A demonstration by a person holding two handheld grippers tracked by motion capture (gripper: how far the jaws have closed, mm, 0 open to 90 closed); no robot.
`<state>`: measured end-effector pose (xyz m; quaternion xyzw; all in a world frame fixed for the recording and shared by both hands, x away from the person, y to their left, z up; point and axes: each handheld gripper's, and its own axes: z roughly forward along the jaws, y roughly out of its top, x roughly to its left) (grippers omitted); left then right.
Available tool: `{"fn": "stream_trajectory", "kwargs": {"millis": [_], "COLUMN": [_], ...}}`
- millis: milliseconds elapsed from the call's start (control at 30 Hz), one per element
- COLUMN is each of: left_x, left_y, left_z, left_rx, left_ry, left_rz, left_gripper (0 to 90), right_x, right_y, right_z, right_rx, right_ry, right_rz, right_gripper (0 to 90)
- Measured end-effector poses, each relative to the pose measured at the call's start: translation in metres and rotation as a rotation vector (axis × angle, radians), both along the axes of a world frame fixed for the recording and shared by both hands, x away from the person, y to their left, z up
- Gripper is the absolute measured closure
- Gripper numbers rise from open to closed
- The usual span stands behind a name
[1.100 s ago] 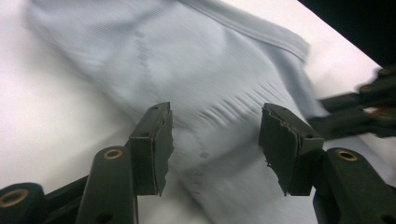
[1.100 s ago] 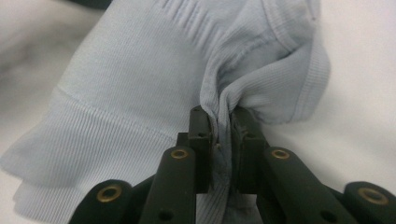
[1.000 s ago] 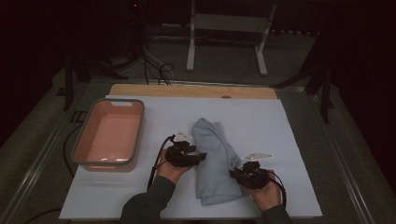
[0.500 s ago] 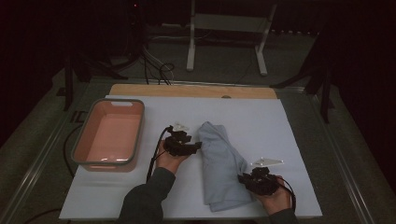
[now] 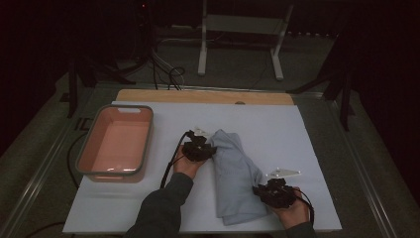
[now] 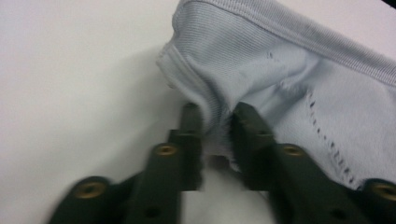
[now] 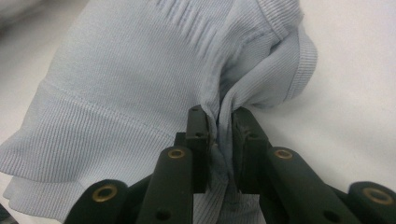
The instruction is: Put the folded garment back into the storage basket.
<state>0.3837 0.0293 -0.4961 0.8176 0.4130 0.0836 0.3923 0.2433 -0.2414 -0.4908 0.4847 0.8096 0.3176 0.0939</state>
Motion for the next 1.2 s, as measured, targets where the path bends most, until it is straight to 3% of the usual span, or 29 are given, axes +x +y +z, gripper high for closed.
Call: {"fn": "stream_trajectory", "kwargs": {"millis": [100, 200, 300, 500, 600, 733, 1033, 1133, 1200], "left_x": [0.006, 0.013, 0.018, 0.013, 0.008, -0.001, -0.018, -0.022, -0.024], "left_y": [0.002, 0.008, 0.012, 0.014, 0.016, 0.019, 0.018, 0.015, 0.012], "left_z": [0.012, 0.024, 0.028, 0.024, 0.025, 0.024, 0.015, 0.011, 0.007], "left_rx": [0.034, 0.029, 0.007, -0.041, -0.053, -0.068, -0.078, -0.091, -0.093], "left_ry": [-0.035, -0.064, -0.06, -0.039, -0.036, -0.024, 0.013, 0.039, 0.054], "left_rz": [0.007, 0.057, 0.086, 0.1, 0.111, 0.105, 0.084, 0.067, 0.049], "left_gripper": [82.1, 82.6, 82.1, 45.2, 34.5, 27.5, 23.5, 23.5, 23.5], "right_x": [0.0, 0.0, -0.001, -0.001, -0.002, -0.002, -0.002, -0.001, 0.001], "right_y": [0.0, 0.001, 0.001, 0.001, 0.001, -0.002, -0.005, -0.001, 0.001], "right_z": [0.0, 0.001, 0.001, 0.0, 0.0, 0.001, 0.001, -0.002, -0.006], "right_rx": [-0.002, -0.013, -0.018, -0.022, -0.029, -0.018, 0.064, 0.057, 0.035], "right_ry": [0.0, -0.001, 0.0, 0.001, -0.01, -0.011, 0.018, 0.042, 0.062], "right_rz": [0.001, 0.008, 0.01, 0.004, -0.009, -0.033, -0.047, -0.029, -0.025], "right_gripper": [79.0, 79.6, 79.9, 77.5, 69.9, 54.5, 21.0, 20.2, 24.2]}}
